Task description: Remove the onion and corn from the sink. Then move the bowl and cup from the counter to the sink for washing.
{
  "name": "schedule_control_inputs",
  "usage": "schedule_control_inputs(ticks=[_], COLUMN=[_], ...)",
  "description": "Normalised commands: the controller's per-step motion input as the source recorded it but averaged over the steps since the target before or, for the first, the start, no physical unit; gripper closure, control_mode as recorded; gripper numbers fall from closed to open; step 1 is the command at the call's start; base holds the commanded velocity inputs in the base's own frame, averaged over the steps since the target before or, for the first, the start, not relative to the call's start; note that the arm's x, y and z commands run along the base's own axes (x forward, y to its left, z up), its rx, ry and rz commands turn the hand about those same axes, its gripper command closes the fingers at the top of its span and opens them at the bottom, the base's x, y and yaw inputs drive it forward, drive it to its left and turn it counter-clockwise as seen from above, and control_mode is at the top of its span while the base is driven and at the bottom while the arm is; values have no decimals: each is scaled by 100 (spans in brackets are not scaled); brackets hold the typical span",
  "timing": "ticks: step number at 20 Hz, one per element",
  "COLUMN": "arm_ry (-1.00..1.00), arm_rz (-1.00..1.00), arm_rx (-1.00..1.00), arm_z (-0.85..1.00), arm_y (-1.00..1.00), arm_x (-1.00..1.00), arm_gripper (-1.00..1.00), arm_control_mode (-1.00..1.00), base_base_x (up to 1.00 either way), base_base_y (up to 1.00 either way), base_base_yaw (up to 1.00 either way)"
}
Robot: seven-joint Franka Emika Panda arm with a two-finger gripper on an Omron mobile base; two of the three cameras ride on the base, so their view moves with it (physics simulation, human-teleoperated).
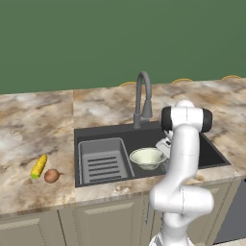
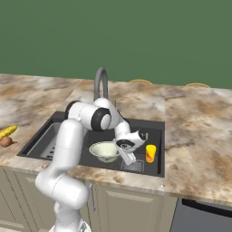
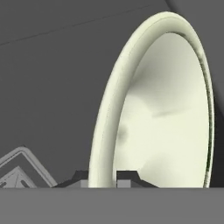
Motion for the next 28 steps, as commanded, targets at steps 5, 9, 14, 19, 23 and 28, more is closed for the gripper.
schedule_control_inputs(ticks=[5,9,14,19,23,28], arm_ry=[0,3,1,0,0,1], arm_rz=[10,12,12,12,10,9], arm_rx=[0,0,0,0,-1,0], arm_z=[-24,-21,-16,-21,-22,-21], arm_y=[-1,0,0,0,0,2], arm_x=[6,7,4,1,0,0], arm_gripper=[100,100,100,100,100,-100], arm_control_mode=[-100,-100,-100,-100,-100,-100], base_base_x=[0,0,0,0,0,0], base_base_y=[0,0,0,0,0,0], base_base_yaw=[0,0,0,0,0,0])
